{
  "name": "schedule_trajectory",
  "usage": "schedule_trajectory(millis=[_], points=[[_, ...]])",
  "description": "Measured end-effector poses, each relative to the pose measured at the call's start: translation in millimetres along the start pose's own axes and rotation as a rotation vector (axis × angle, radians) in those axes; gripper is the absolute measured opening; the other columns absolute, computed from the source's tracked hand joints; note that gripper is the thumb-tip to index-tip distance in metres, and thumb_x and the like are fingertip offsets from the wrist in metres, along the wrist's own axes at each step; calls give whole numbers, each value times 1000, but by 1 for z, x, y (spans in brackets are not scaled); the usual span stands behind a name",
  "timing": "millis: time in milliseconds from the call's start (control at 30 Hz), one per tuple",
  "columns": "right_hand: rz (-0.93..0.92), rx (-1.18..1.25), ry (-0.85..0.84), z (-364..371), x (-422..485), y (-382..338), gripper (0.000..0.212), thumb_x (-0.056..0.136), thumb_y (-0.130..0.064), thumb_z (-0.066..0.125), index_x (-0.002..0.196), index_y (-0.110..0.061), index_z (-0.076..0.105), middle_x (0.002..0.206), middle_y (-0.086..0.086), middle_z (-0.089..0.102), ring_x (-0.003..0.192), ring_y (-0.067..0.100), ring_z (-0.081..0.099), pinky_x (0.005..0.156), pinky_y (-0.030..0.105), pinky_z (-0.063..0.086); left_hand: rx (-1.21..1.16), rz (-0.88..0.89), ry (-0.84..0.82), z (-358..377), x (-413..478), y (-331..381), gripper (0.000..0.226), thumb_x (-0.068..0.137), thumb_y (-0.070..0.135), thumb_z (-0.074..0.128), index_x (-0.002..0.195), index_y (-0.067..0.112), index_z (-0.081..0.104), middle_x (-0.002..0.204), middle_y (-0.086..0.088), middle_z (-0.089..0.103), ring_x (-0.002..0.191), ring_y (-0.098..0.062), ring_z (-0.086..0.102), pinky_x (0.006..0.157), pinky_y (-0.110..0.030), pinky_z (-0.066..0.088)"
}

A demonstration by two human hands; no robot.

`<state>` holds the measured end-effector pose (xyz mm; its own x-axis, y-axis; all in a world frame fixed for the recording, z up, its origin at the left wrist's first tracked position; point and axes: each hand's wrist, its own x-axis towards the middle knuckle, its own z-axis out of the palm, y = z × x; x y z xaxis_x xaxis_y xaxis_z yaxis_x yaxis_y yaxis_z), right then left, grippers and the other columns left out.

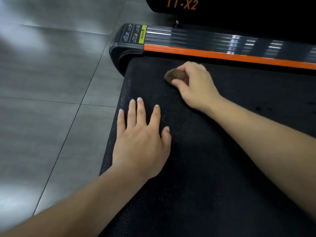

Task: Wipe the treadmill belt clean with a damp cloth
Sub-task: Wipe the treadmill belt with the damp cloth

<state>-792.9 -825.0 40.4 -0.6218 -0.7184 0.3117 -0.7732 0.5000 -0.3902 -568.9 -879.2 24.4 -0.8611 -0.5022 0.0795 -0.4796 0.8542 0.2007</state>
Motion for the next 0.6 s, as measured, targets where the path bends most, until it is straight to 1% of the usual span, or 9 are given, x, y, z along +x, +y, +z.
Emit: schedule_trajectory(millis=[67,133,200,267,333,400,500,533,600], points=[[-67,-17,-75,-8,2,10,34,92,-40,63,118,-19,61,116,2,63,110,25,53,97,44,42,-3,2,-1,0,0,0,70,98,53,14,160,22,23,167,-20,14,156,-33,6,125,-54,8],[125,-76,-13,-15,29,28,36,92,-41,63,120,-18,60,119,5,62,114,27,54,100,46,43,-4,9,-15,0,1,1,71,98,53,12,161,23,17,168,-19,9,156,-32,0,126,-53,4],[340,-42,89,-15,44,36,38,91,-43,64,120,-18,60,121,6,62,115,29,55,101,47,43,1,16,-21,-1,0,1,71,97,54,10,162,23,14,168,-19,6,156,-32,-3,126,-53,2],[235,-20,108,-1,36,25,37,88,-43,65,115,-18,62,117,4,63,112,28,56,98,45,44,1,12,-13,-1,0,0,72,97,54,11,161,22,18,167,-20,9,156,-33,1,126,-53,4],[84,34,37,7,23,12,34,87,-42,66,112,-19,63,114,1,65,109,25,56,97,44,44,2,10,7,0,1,0,71,98,53,14,160,20,24,166,-21,15,156,-34,7,125,-54,8],[120,13,30,1,29,15,32,87,-42,69,111,-22,63,114,-1,66,110,25,57,98,46,44,0,17,11,1,1,-1,71,98,53,16,159,20,27,165,-22,17,155,-35,9,125,-55,10],[403,-7,123,-8,54,25,30,86,-39,71,110,-25,60,115,-2,63,113,26,57,100,46,43,1,26,9,2,0,-1,71,98,53,15,159,20,25,166,-21,15,156,-34,7,125,-54,9],[430,-13,147,-4,53,23,30,87,-38,71,111,-25,60,117,-1,62,114,26,56,101,44,43,0,23,9,2,0,-1,71,98,54,14,160,20,25,166,-21,15,156,-34,6,125,-54,9],[279,-13,135,5,36,11,29,87,-36,71,112,-26,60,119,0,62,115,26,54,99,41,41,-2,17,8,2,0,-1,72,97,54,14,160,20,24,166,-21,14,156,-33,6,125,-54,8]])
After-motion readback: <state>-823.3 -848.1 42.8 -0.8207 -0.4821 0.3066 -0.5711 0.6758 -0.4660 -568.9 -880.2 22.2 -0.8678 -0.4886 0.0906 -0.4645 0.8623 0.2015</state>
